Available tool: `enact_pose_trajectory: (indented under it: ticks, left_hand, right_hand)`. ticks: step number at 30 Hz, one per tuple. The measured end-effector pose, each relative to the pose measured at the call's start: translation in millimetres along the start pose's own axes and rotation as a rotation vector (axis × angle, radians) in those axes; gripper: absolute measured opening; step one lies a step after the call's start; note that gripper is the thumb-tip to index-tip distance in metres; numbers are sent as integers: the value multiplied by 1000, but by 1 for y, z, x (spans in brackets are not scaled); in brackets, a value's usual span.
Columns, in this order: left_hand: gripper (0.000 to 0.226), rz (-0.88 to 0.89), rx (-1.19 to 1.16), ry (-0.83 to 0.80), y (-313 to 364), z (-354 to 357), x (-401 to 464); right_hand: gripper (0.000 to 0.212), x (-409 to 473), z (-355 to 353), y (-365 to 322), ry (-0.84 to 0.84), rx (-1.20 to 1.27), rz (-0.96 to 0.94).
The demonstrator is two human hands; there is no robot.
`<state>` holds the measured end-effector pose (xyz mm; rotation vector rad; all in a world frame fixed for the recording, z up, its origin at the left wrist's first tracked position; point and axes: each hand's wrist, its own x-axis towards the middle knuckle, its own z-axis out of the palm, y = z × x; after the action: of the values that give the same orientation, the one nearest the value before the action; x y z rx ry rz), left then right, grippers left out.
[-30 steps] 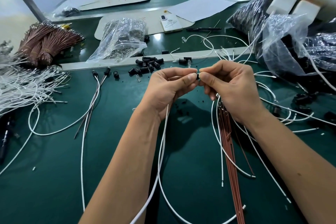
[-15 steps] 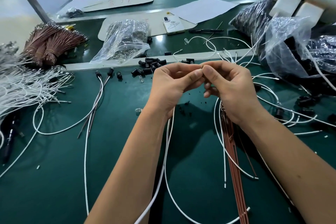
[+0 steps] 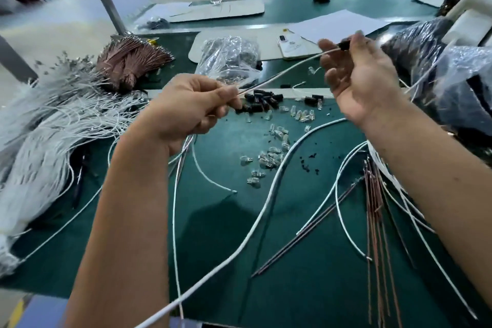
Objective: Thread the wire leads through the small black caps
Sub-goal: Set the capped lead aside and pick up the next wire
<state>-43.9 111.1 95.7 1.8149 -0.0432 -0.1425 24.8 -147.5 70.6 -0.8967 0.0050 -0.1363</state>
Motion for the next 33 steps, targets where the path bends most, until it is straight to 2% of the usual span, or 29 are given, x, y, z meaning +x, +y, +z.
enact_pose_trajectory:
  ticks: [2,6,9,12,14,15,17,19,21,23,26,30,33]
  left_hand:
    - [26,-44,103,60,-3,-22,-9]
    - [28,-178,242,143,-21,-64,-36]
    - [27,-304,378,128,-34,-93,-56]
    - [27,-508,517,32,-44,-111,-73]
    - [25,-620,549,-39,-48,-113,-75]
    - [24,-659,580,-73,-50,-111,-74]
    - [24,-720,647,-120,-52,-106,-69]
    - [27,-758,727,-111,-53,-101,-63]
    - [36,-739,827,-20,-53,-99,-56]
    - [43,-628,869,162,-52,-94,-44]
    - [35,-441,841,399,-50,-76,-26]
    - [28,-238,854,417,-44,-41,-8]
    - [25,-103,782,331,-36,-4,8]
  right_hand:
    - [19,6,26,22,5,22,68]
    - [43,19,69,68,104,-21,227]
    - [32,28,86,96,182,-93,261]
    - [19,36,95,115,237,-135,246]
    - [9,38,101,127,166,-169,262]
    - [11,36,104,132,97,-228,279]
    - [19,30,110,146,-54,-429,308]
    - [18,23,116,157,-152,-654,300]
    - [16,22,120,163,-180,-921,219]
    - [19,22,122,163,-208,-1143,116]
    - [28,22,123,159,-254,-1257,52]
    - [16,18,109,132,-228,-1230,-3]
    - [21,16,79,100,-174,-1228,-55]
